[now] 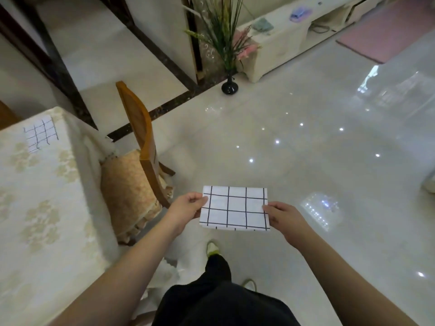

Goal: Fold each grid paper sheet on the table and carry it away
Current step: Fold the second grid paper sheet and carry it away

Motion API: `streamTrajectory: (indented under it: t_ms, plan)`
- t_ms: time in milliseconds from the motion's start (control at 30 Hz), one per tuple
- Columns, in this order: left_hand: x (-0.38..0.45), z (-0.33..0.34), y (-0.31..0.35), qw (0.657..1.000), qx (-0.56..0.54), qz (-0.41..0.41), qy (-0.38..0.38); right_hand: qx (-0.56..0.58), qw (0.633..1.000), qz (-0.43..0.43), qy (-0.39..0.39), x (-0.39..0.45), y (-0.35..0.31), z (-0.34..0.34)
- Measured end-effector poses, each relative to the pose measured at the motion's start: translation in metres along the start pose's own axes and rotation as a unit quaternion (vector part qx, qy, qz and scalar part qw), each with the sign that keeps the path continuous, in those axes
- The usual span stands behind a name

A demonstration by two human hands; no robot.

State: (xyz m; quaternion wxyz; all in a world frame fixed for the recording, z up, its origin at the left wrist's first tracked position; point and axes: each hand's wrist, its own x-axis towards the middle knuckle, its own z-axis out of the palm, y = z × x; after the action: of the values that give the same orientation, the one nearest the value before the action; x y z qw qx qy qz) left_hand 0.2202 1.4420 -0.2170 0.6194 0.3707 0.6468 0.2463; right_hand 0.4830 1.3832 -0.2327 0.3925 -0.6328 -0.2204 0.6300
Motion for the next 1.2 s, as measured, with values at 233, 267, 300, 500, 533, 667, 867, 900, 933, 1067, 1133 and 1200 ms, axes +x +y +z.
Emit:
streamTrajectory:
  t_ms: [233, 267, 300, 500, 533, 667, 867, 900, 933, 1067, 1133, 1200]
  plan:
    - [0.075, -0.022, 0.036, 1.0, 0.004, -0.012, 0.023, -0.016, 1.0, -0.005, -0.002, 0.078, -0.052, 0.028]
    - [0.086, -0.026, 0.044, 1.0, -0.001, -0.009, 0.026, -0.022, 1.0, -0.006, -0.002, 0.088, -0.061, 0.033]
    - [0.096, -0.031, 0.051, 1.0, -0.003, -0.007, 0.031, -0.031, 0.999, -0.006, -0.005, 0.097, -0.071, 0.039]
    - [0.15, -0.058, 0.103, 0.998, -0.046, -0.001, 0.041, -0.06, 0.998, -0.018, -0.011, 0.15, -0.128, 0.07]
    - [0.158, -0.062, 0.112, 0.998, -0.045, 0.006, 0.043, -0.055, 0.998, -0.021, -0.012, 0.158, -0.136, 0.074]
    - [0.187, -0.077, 0.14, 0.997, -0.042, 0.017, 0.057, -0.048, 0.998, -0.025, -0.037, 0.189, -0.161, 0.088]
    - [0.228, -0.082, 0.169, 0.995, -0.072, 0.016, 0.067, -0.06, 0.996, -0.015, -0.066, 0.25, -0.203, 0.098]
    - [0.237, -0.082, 0.175, 0.994, -0.076, 0.017, 0.073, -0.061, 0.996, -0.013, -0.071, 0.262, -0.211, 0.099]
    - [0.245, -0.08, 0.182, 0.994, -0.075, 0.016, 0.08, -0.063, 0.995, -0.011, -0.075, 0.274, -0.219, 0.101]
    - [0.279, -0.079, 0.211, 0.992, -0.064, 0.016, 0.107, -0.083, 0.991, 0.0, -0.105, 0.324, -0.254, 0.106]
    - [0.292, -0.078, 0.225, 0.992, -0.059, 0.019, 0.115, -0.089, 0.988, -0.002, -0.122, 0.347, -0.272, 0.109]
    - [0.305, -0.077, 0.237, 0.991, -0.053, 0.011, 0.124, -0.099, 0.986, -0.001, -0.135, 0.368, -0.291, 0.111]
